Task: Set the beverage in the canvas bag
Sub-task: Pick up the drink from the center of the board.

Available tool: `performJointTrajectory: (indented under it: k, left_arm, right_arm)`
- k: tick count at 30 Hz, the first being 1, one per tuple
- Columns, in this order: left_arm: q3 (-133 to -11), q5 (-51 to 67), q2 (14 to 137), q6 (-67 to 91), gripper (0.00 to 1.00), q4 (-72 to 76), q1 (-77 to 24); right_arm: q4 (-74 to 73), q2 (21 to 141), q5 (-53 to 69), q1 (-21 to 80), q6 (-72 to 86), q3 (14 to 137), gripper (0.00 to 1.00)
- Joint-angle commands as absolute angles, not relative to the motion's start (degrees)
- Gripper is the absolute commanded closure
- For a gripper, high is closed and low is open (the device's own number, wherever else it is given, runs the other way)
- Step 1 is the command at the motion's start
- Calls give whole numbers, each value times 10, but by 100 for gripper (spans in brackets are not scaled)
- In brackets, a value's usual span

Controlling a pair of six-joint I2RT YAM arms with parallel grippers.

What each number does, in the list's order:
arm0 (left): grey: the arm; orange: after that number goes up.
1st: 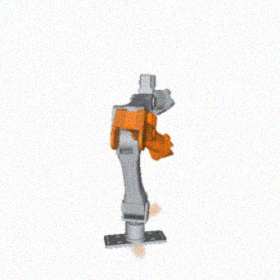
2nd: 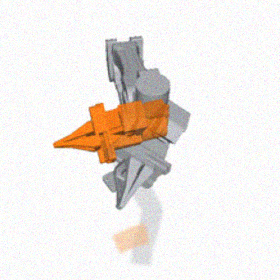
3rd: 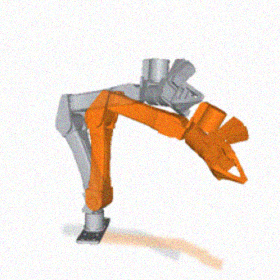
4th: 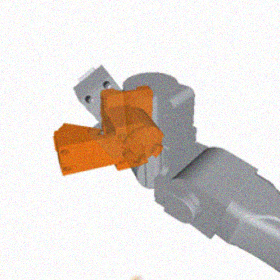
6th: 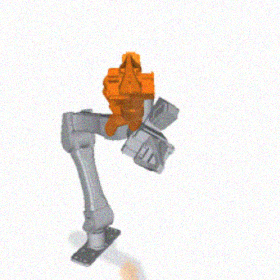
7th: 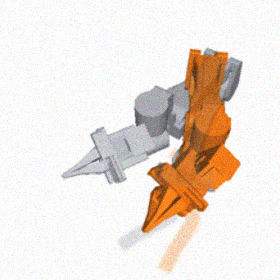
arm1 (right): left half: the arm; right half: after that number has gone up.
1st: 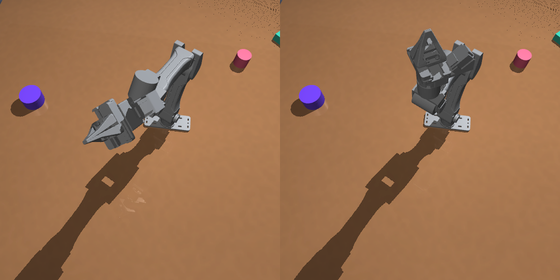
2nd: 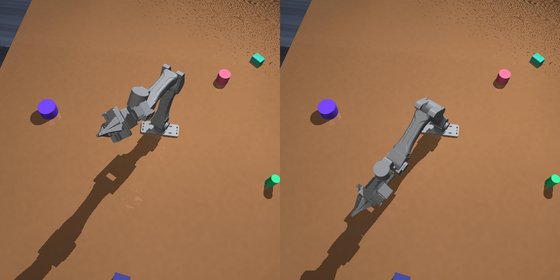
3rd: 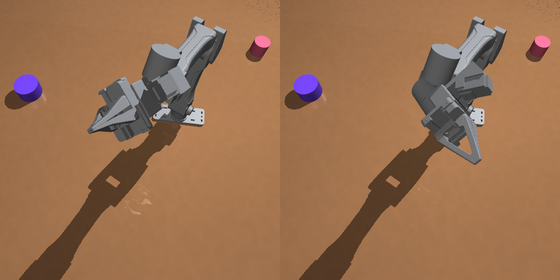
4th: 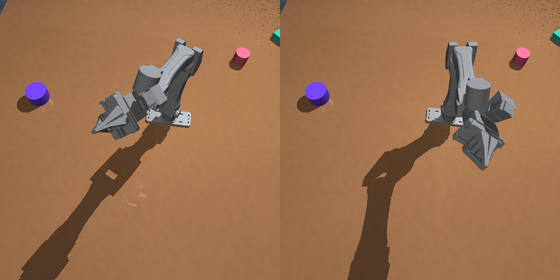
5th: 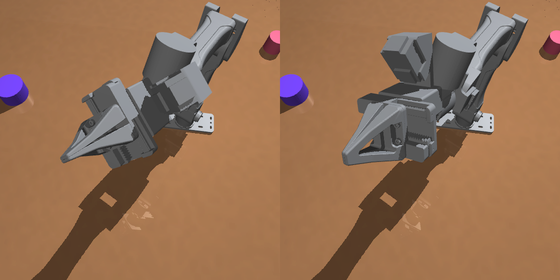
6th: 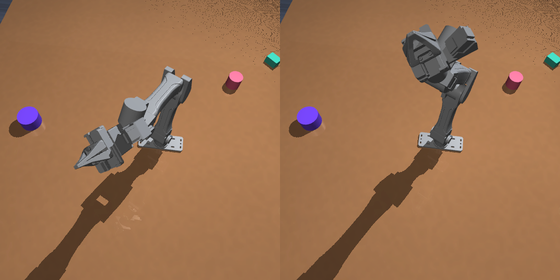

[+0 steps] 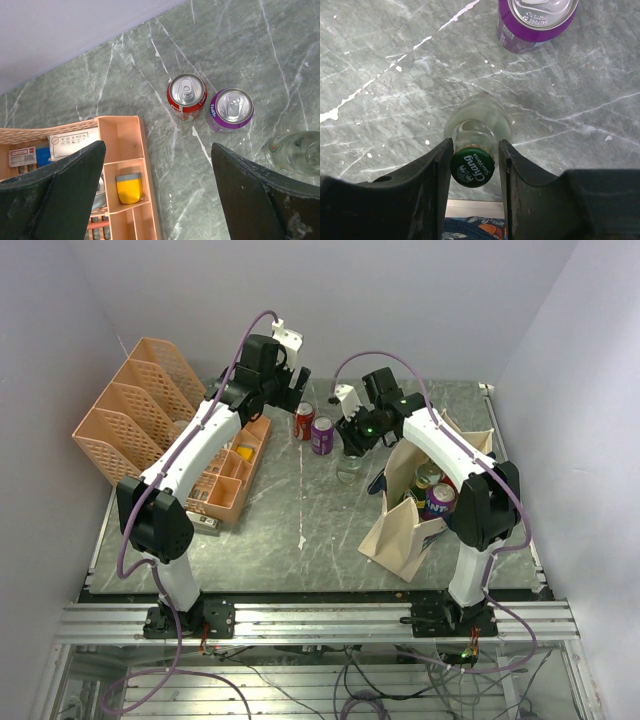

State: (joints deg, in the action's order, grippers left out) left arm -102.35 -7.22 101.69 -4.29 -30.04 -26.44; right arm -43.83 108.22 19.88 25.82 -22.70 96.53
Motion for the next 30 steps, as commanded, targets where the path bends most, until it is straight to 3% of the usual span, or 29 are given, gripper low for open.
performJointTrajectory:
  k: [1,3,10,24,30]
  left_arm:
    - [-1039,-63,1000,-48,3,-292,-261]
    - [-1040,-62,1001,-48,3,-291,-261]
    - [-1048,-56,1004,-49,3,-293,-261]
    - [-1036,3,989,-69,3,-278,-261]
    - [-984,87,963,-91,4,-228,-262]
  right_arm:
    - [-438,1090,201,257,-223,970,62]
    - [-436,1090,199,257,-222,973,67]
    - [-434,1081,194,256,-213,1013,99]
    - [-522,1019,236,214,-205,1189,100]
    - [-555,961,241,204,-203,1258,100]
